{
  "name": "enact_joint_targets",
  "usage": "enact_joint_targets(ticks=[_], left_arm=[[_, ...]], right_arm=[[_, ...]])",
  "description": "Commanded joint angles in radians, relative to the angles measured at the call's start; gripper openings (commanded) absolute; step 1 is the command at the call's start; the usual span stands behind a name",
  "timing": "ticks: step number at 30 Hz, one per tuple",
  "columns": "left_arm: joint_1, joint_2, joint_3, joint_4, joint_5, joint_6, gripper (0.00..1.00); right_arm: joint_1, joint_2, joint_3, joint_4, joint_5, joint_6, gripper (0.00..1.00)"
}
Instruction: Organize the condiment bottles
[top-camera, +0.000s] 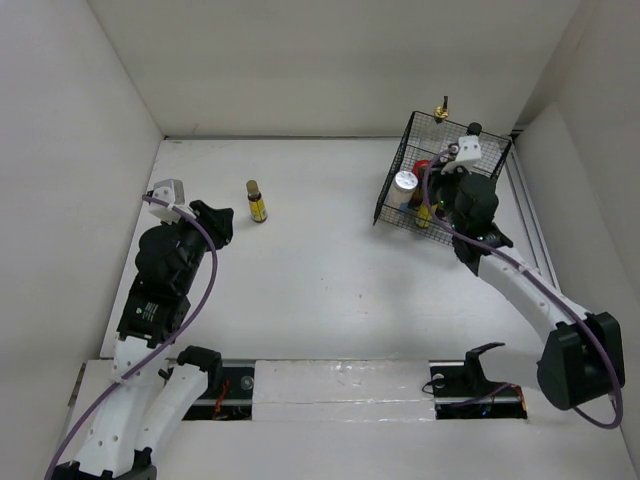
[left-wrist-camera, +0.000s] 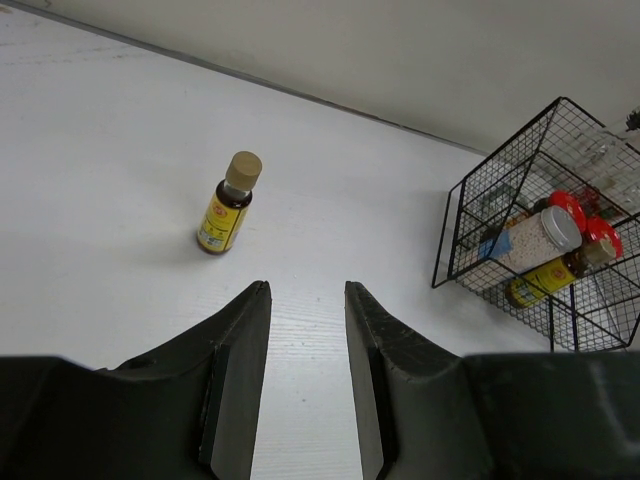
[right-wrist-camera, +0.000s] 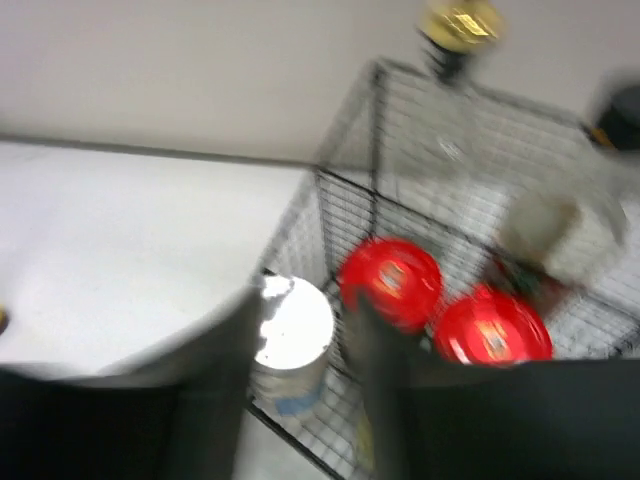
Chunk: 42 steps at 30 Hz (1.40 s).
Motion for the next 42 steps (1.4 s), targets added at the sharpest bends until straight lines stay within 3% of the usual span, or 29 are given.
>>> enact_joint_targets(ticks=[1, 3, 5, 7, 8, 12, 19, 31, 34, 35, 36, 38, 42], left_arm=[[0.003, 0.0, -0.001, 0.043, 0.015, 0.015, 0.31], [0.003, 0.0, -0.001, 0.043, 0.015, 0.015, 0.31], [0.003, 0.0, -0.001, 0.043, 0.015, 0.015, 0.31], [0.003, 0.0, -0.001, 0.043, 0.005, 0.015, 0.31], [0.003, 0.0, -0.001, 0.043, 0.005, 0.015, 0.31], [0.003, -0.02, -0.001, 0.043, -0.004, 0.015, 0.31], [0.003, -0.02, -0.001, 0.043, 0.005, 0.015, 0.31], [0.003, -0.011, 0.008, 0.052, 0.024, 0.006, 0.31], [0.003, -0.011, 0.008, 0.052, 0.015, 0.006, 0.31], [0.003, -0.011, 0.008, 0.052, 0.015, 0.006, 0.31], [0.003, -0.011, 0.008, 0.052, 0.015, 0.006, 0.31], [0.003, -0.011, 0.008, 0.052, 0.015, 0.006, 0.31], [0.003, -0.02, 0.008, 0.052, 0.015, 0.006, 0.31]], right_arm=[[0.115, 0.029, 0.101, 0.047, -0.142, -0.048, 0.22], [0.178, 0.144, 0.185, 0.047, -0.211, -0.085, 0.1], [0.267, 0.288, 0.286, 0.047, -0.302, -0.109, 0.12], [0.319, 0.385, 0.354, 0.047, -0.342, -0.12, 0.3], [0.358, 0.434, 0.394, 0.035, -0.356, -0.129, 0.52], [0.408, 0.667, 0.654, -0.037, -0.466, -0.142, 0.78], [0.462, 0.925, 0.865, -0.073, -0.561, -0.185, 0.85], [0.49, 1.232, 1.218, -0.037, -0.52, -0.116, 0.87], [0.499, 1.299, 1.31, -0.015, -0.508, -0.07, 0.8], [0.499, 1.299, 1.31, 0.01, -0.486, -0.054, 0.73], [0.499, 1.31, 1.31, 0.036, -0.474, -0.038, 0.45], [0.499, 1.287, 1.293, 0.09, -0.465, 0.001, 0.28], [0.499, 1.073, 0.976, 0.361, -0.439, 0.045, 0.22]])
